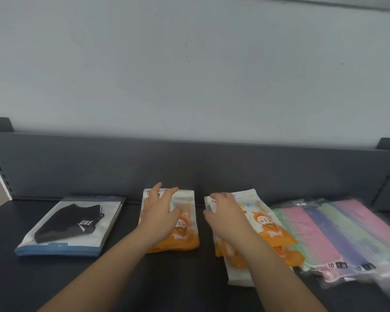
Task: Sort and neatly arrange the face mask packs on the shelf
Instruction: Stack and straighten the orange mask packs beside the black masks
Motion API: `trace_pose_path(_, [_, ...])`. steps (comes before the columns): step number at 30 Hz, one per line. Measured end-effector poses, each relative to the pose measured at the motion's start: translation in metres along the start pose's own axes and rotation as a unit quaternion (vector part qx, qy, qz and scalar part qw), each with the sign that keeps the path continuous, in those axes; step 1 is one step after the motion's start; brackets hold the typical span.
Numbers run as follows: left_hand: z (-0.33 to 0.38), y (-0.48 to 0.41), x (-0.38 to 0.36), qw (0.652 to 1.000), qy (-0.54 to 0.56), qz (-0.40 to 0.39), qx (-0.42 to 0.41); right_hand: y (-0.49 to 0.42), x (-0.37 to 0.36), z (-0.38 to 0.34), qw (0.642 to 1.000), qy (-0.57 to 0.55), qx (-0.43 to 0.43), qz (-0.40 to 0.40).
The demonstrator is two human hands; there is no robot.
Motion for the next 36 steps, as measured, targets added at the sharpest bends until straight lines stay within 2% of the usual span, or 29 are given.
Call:
trace_pose_path(3, [0.020,0.001,-0.018,0.998,0.038,-0.056,-0.010,-0.001,0.023,0.034,0.999,-0.014,-0.018,0.041])
trace_pose_path(6, [0.038,0.006,-0.041,0.992,0.065,-0.112,-0.012,-0.001,0.034,0.075,0.994,0.040,-0.084,0.056])
trace_pose_path(9, [0.052,0.011,-0.064,0.985,0.057,-0.163,-0.010,0.002,0.033,0.105,0.988,0.080,-0.135,-0.010])
trace_pose_path(12, [0.065,0.020,-0.080,0.978,0.072,-0.196,-0.009,0.007,0.029,0.120,0.988,0.026,-0.138,-0.058])
trace_pose_path(15, [0.067,0.021,-0.090,0.978,0.089,-0.188,0.000,0.011,0.032,0.131,0.988,-0.053,-0.141,-0.037])
trace_pose_path(18, [0.066,0.022,-0.093,0.979,0.110,-0.164,0.042,0.013,0.033,0.144,0.981,-0.117,-0.151,-0.030])
trace_pose_path(31, [0.052,0.012,-0.102,0.965,0.151,-0.147,0.155,0.011,0.029,0.193,0.952,-0.243,-0.168,0.074])
trace_pose_path(36, [0.052,0.014,-0.093,0.967,0.146,-0.132,0.160,0.017,0.037,0.209,0.937,-0.293,-0.168,0.089])
Point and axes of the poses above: each hand's wrist, its own y-axis away from the middle knuckle, its own x-axis out of the back of the hand, z = x × y, the point moved 1 cm from there along -y, towards the middle knuckle, and after that the axes turned 14 degrees about y, right-handed, at the moved point
